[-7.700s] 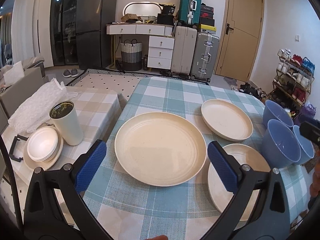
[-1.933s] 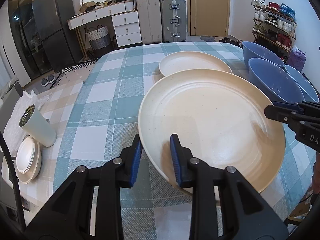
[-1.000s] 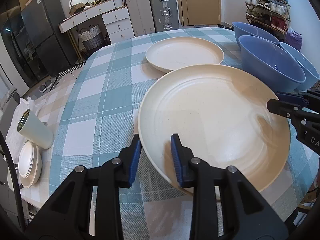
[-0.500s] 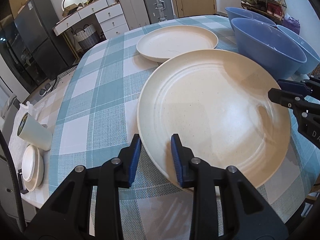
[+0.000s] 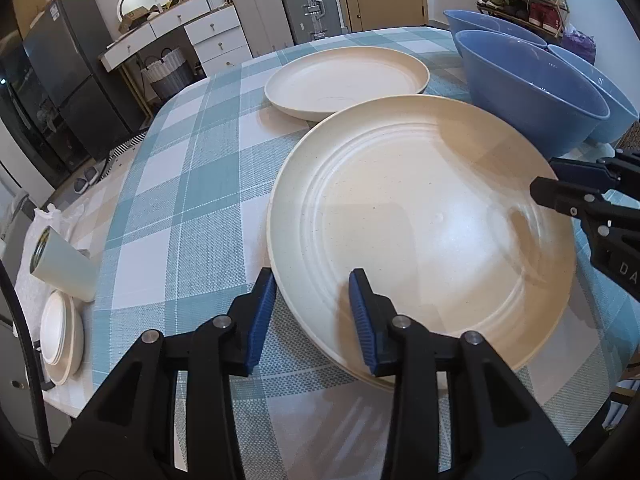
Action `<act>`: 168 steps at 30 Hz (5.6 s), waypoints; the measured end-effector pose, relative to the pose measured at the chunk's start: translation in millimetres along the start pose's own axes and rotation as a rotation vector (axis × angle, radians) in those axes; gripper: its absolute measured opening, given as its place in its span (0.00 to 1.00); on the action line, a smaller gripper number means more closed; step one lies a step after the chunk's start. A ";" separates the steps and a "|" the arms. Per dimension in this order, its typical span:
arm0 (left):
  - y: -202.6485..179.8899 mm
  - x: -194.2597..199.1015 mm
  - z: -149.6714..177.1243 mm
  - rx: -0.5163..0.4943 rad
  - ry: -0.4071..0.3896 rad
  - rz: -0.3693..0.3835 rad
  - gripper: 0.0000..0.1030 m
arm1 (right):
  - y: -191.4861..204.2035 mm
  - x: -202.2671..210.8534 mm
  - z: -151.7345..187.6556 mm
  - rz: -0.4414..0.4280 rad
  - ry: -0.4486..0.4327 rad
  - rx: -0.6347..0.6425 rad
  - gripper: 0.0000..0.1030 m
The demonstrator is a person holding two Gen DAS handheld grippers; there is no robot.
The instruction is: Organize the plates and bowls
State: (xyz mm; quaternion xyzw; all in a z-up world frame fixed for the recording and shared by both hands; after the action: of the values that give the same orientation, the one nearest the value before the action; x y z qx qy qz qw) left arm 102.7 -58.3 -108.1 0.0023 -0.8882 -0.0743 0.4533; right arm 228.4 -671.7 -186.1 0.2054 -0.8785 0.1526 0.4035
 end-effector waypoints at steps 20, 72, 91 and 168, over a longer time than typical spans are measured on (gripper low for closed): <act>20.8 33.8 -21.6 0.168 -0.093 0.149 0.75 | 7.1 37.4 -17.0 -0.120 -0.083 0.019 0.82; 70.7 55.5 -126.1 0.314 -0.157 0.148 0.98 | -68.6 56.7 -153.8 -0.166 -0.120 -0.032 0.99; 72.8 3.9 -159.8 0.340 -0.091 0.140 0.98 | -84.6 -5.9 -188.2 -0.167 -0.010 -0.034 0.99; 64.8 -154.2 -184.0 0.358 0.139 0.189 0.81 | -97.6 -173.8 -207.7 -0.167 0.305 0.127 0.70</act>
State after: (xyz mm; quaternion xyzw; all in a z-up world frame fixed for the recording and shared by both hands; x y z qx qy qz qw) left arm 345.9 -7.0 -117.2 0.0045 -0.8500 0.1278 0.5110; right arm 512.4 -625.1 -179.8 0.2772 -0.7756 0.2029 0.5295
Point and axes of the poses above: each gripper's, at about its wrist camera, not at the fingertips, and x roughly against the way its jaws point, y to its left, z to its underside, the point moved 7 cm from there along -x, roughly the way its jaws point, and after that the axes turned 4 degrees about x, right-handed, at the moved point
